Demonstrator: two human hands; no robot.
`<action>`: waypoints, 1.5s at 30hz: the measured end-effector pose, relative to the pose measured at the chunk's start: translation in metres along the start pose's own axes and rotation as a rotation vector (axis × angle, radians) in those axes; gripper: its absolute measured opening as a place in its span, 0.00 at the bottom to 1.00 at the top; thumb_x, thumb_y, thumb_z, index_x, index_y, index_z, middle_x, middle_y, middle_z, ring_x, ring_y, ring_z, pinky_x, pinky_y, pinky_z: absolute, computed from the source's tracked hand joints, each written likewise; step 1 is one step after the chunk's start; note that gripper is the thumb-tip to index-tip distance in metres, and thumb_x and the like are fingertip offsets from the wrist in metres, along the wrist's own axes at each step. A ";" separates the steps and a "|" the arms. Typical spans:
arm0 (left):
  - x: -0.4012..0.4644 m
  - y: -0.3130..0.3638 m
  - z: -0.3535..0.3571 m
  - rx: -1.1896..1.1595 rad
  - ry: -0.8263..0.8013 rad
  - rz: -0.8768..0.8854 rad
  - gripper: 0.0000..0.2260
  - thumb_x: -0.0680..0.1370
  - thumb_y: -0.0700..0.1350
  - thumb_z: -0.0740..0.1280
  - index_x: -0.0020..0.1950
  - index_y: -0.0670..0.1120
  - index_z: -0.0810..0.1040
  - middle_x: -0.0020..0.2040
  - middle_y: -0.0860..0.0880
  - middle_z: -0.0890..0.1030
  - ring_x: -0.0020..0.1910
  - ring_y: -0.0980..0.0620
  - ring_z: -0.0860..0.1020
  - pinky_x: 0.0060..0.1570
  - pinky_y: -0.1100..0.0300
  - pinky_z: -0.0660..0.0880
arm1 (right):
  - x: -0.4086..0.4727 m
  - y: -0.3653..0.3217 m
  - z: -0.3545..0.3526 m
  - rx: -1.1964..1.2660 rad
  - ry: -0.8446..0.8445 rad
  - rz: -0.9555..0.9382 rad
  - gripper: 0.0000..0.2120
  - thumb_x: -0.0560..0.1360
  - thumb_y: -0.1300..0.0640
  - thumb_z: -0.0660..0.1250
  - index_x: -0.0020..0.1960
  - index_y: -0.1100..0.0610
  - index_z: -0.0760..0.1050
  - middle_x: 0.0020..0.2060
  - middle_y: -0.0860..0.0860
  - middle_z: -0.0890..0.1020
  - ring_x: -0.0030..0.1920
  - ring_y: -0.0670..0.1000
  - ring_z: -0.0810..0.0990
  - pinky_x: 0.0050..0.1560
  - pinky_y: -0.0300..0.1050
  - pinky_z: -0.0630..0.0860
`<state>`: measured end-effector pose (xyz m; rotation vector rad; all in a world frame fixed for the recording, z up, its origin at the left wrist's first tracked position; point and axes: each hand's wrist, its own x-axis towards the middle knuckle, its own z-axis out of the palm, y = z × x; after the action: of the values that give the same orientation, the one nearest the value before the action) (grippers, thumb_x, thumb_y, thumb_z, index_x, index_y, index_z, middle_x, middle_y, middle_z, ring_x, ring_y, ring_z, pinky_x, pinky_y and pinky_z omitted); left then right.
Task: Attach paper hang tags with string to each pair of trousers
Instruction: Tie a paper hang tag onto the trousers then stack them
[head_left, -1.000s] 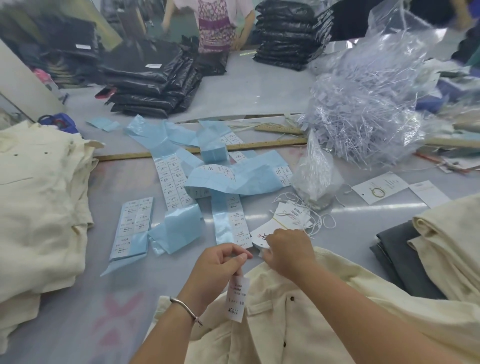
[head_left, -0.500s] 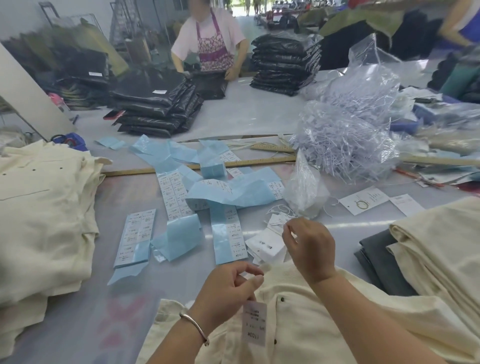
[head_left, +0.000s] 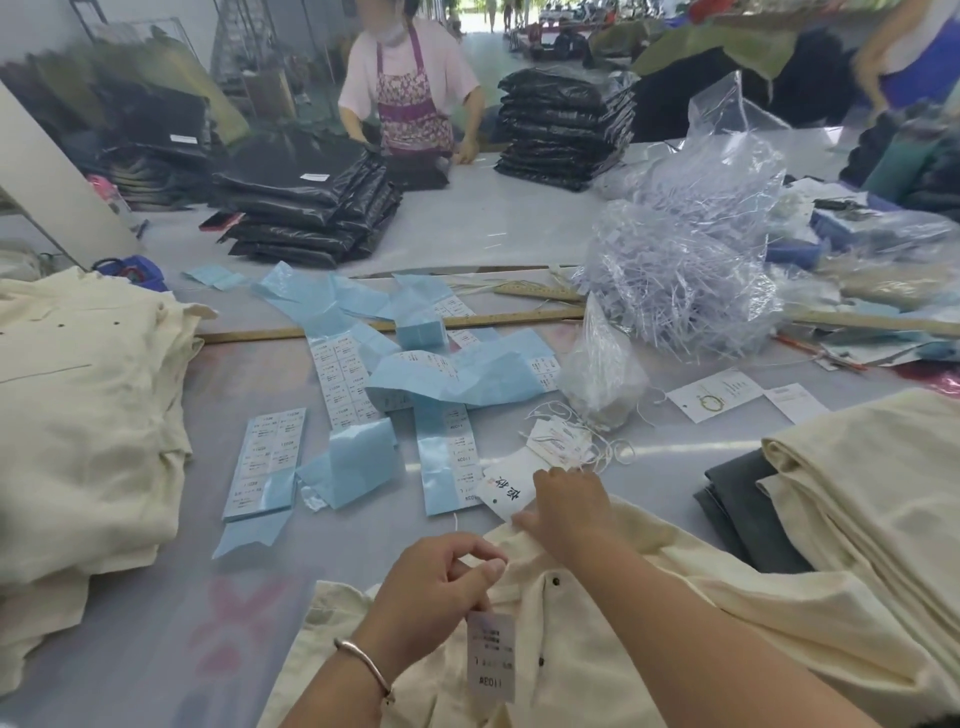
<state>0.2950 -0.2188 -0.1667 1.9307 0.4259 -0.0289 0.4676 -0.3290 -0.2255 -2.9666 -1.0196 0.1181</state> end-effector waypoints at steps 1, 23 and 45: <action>0.002 -0.001 -0.005 -0.030 0.017 -0.014 0.03 0.77 0.46 0.70 0.44 0.51 0.83 0.28 0.49 0.82 0.28 0.56 0.77 0.34 0.65 0.72 | 0.001 -0.003 0.002 -0.017 0.000 -0.006 0.22 0.74 0.38 0.61 0.59 0.53 0.71 0.55 0.52 0.79 0.57 0.55 0.76 0.59 0.50 0.66; -0.007 -0.021 -0.070 0.056 0.047 0.009 0.04 0.78 0.47 0.68 0.45 0.50 0.81 0.26 0.52 0.78 0.26 0.60 0.72 0.31 0.71 0.69 | -0.005 -0.044 -0.034 0.185 0.588 0.003 0.15 0.60 0.70 0.77 0.27 0.61 0.71 0.21 0.56 0.73 0.21 0.56 0.72 0.24 0.41 0.66; -0.068 0.088 -0.006 -0.103 -0.214 0.318 0.06 0.75 0.40 0.68 0.42 0.43 0.84 0.38 0.48 0.84 0.40 0.49 0.82 0.44 0.51 0.79 | -0.145 -0.012 -0.137 1.682 -0.309 -0.278 0.12 0.69 0.54 0.74 0.38 0.58 0.71 0.27 0.55 0.75 0.25 0.52 0.73 0.26 0.40 0.68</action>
<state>0.2574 -0.2612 -0.0710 1.8495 -0.0244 -0.0061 0.3566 -0.4058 -0.0788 -1.2813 -0.6745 0.8889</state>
